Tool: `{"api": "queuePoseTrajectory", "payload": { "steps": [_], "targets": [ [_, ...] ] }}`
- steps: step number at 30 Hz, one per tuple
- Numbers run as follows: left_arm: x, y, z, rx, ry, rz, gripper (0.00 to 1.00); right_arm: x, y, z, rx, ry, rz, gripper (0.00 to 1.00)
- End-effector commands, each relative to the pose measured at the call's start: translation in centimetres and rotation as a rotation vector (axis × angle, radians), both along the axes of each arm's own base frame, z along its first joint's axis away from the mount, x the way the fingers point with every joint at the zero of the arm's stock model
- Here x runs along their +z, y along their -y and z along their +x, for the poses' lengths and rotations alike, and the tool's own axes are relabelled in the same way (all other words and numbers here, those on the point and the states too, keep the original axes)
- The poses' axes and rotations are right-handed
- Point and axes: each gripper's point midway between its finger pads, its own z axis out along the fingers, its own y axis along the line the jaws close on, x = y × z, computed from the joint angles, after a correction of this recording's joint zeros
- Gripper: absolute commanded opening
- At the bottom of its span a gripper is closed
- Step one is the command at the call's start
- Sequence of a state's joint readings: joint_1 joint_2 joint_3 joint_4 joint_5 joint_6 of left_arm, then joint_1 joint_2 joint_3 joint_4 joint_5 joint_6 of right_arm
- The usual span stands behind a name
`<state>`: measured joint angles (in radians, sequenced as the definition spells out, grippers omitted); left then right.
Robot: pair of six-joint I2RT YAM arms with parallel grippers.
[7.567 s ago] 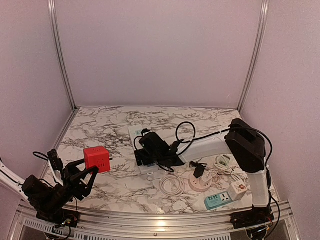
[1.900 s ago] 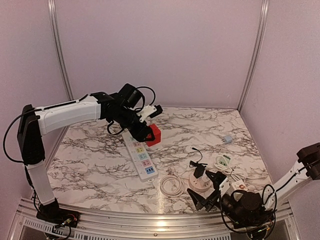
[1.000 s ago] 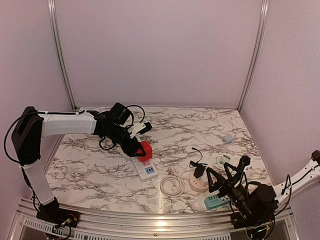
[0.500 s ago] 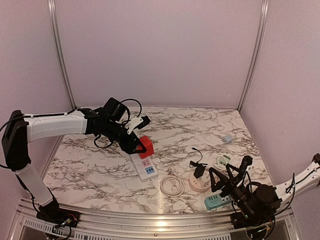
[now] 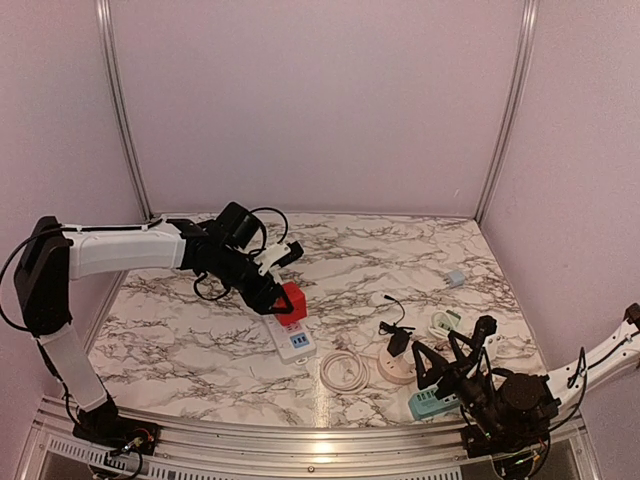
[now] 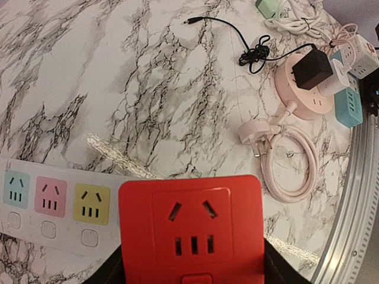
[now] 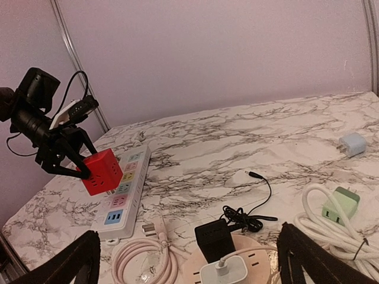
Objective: Insert the plug
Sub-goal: Insert the plug into the socket slot.
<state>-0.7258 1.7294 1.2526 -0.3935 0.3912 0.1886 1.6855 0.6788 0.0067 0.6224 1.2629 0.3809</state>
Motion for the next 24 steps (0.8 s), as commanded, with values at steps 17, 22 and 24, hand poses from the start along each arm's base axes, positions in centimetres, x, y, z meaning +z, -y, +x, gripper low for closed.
{"api": "queuePoseTrajectory", "payload": {
  "steps": [17, 22, 24],
  "targets": [
    [-2.4, 1.0, -0.7, 0.002, -0.074, 0.018, 0.00, -2.8, 0.9, 0.0, 0.015, 0.015, -0.077, 0.98],
    [-3.1, 1.3, -0.8, 0.002, -0.077, 0.036, 0.00, -2.9, 0.9, 0.0, 0.014, 0.014, -0.074, 0.98],
    [-3.3, 1.3, -0.6, 0.011, -0.072, 0.039, 0.00, -2.8, 0.9, -0.1, 0.016, 0.015, -0.076, 0.99]
  ]
}}
